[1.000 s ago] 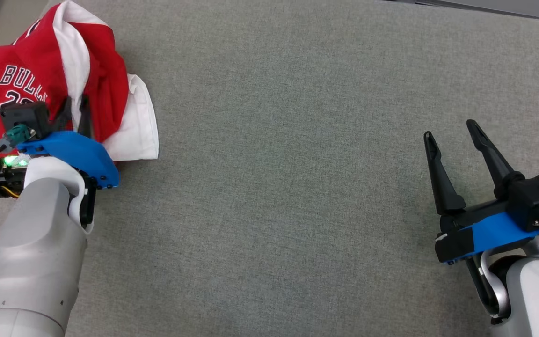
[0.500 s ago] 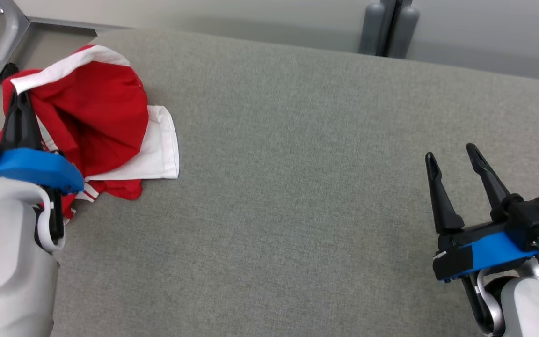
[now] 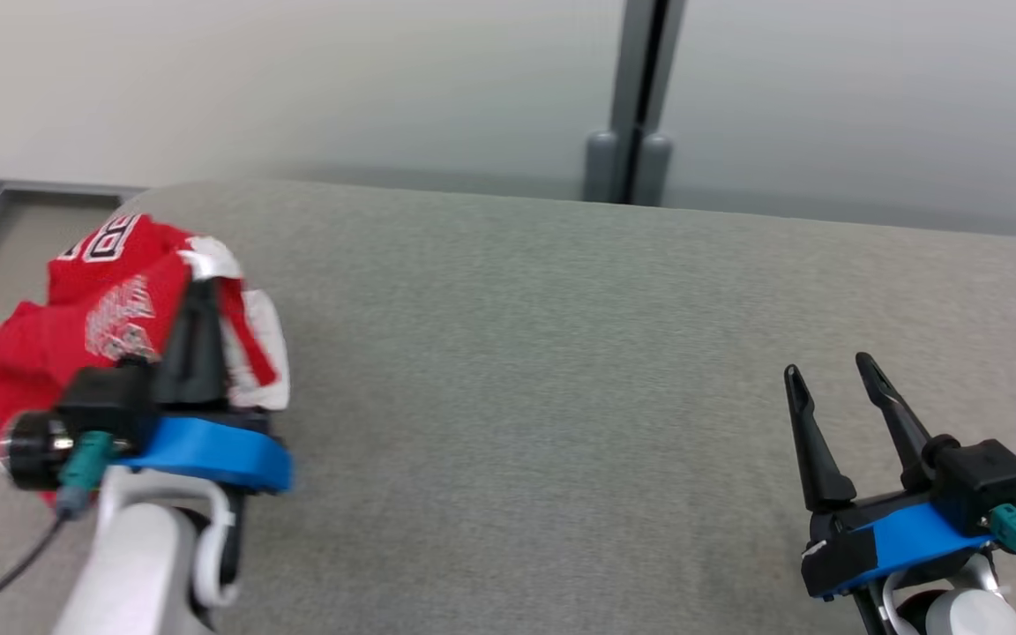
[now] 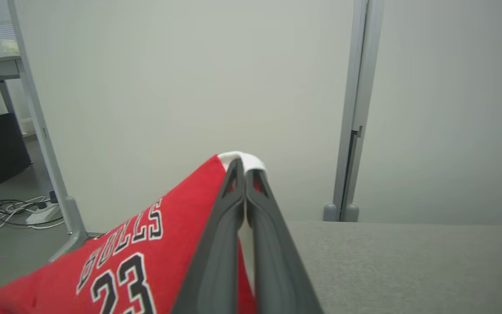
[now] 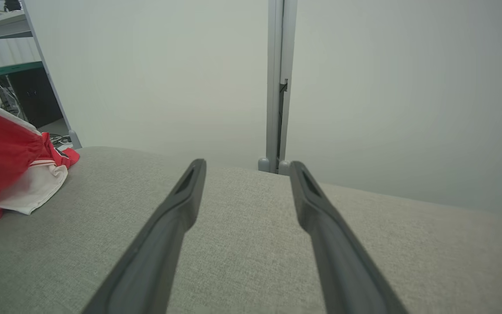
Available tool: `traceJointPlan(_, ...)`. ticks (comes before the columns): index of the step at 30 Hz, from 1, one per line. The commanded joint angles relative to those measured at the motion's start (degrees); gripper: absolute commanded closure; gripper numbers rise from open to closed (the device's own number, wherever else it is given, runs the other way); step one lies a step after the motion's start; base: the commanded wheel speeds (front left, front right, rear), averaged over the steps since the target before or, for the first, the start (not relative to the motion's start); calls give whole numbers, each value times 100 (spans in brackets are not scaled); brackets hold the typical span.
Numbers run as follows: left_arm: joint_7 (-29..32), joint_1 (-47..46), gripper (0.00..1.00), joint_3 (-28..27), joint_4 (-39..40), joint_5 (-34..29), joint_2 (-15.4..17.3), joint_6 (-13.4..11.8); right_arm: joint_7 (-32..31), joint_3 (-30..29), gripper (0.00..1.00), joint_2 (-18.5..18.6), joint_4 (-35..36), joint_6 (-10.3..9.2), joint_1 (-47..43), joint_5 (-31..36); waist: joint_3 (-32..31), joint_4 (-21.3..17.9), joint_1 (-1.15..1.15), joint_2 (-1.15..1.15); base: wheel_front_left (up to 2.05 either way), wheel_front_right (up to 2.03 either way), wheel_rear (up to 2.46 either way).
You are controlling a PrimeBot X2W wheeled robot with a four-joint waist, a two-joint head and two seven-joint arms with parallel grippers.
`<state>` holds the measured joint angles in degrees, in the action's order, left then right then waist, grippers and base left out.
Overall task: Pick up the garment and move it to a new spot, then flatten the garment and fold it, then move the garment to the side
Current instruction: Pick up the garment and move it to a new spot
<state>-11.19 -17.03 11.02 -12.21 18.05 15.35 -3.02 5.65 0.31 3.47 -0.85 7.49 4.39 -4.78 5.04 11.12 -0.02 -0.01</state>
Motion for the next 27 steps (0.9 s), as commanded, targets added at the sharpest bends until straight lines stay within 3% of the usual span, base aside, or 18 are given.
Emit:
traceJointPlan(1,133,89,100,233,185,-59,-100,90,-16,25,0,-27,38,0,-101,-38,-132,-291,2,1,0,0,0)
traceJointPlan(11,560,-515,100,1579,289,-115,-808,796,-29,-32,0,-49,198,0,-7,-121,404,-1406,2,1,0,0,0)
traceJointPlan(20,438,-1298,100,2445,160,-75,-1135,987,230,-74,0,-56,89,0,235,-359,1132,-2157,2,1,0,0,0)
traceJointPlan(27,621,-1460,100,3184,-286,190,-1208,1038,515,17,0,-55,-185,0,404,-600,1525,-2412,2,1,0,0,0)
